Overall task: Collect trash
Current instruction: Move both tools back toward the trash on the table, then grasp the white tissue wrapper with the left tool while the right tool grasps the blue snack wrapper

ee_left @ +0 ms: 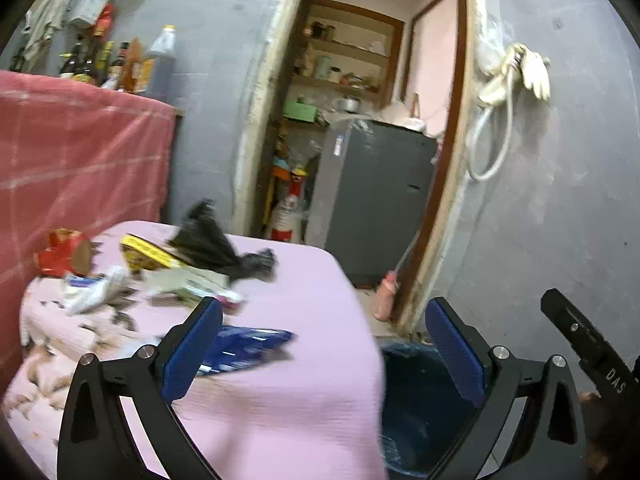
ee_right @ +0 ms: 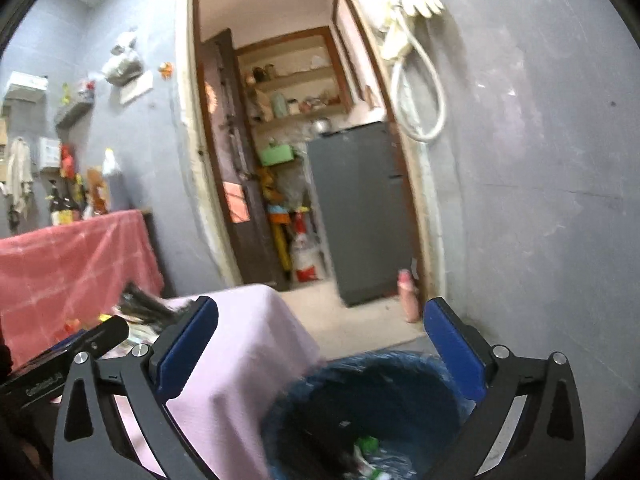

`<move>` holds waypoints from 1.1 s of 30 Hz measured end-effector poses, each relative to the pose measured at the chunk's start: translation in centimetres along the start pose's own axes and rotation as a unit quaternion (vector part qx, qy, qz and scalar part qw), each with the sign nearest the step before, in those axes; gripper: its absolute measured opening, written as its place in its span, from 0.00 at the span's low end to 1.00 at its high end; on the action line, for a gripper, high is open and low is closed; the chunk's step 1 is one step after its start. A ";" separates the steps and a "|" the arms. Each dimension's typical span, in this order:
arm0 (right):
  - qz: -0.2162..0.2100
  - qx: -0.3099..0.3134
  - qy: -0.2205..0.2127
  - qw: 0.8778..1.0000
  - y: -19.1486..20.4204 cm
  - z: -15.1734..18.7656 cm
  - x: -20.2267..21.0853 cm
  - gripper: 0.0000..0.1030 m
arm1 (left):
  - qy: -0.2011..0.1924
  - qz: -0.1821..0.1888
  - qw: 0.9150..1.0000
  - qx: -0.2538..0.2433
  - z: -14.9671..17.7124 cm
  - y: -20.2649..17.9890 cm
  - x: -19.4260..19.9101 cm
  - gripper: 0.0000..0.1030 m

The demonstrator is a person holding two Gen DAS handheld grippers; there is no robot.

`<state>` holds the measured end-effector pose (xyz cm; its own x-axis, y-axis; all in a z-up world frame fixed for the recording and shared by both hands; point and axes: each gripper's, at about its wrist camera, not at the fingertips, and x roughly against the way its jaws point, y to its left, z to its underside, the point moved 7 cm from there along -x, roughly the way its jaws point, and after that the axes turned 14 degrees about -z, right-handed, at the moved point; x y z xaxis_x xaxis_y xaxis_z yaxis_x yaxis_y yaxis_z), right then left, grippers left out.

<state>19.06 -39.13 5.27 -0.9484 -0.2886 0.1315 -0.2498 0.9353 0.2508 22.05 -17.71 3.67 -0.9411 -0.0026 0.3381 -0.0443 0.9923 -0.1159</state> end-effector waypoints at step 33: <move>-0.140 0.045 0.209 0.967 15.8 9.2 -15.2 0.97 | 0.084 -0.127 0.987 -0.045 2.3 23.7 -7.4 0.96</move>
<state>27.70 -18.08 -1.56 -0.6834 -0.5734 0.4519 -0.5192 0.8169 0.2513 27.18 5.55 -3.76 -0.8339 -0.2392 0.4974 -0.2346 0.9694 0.0730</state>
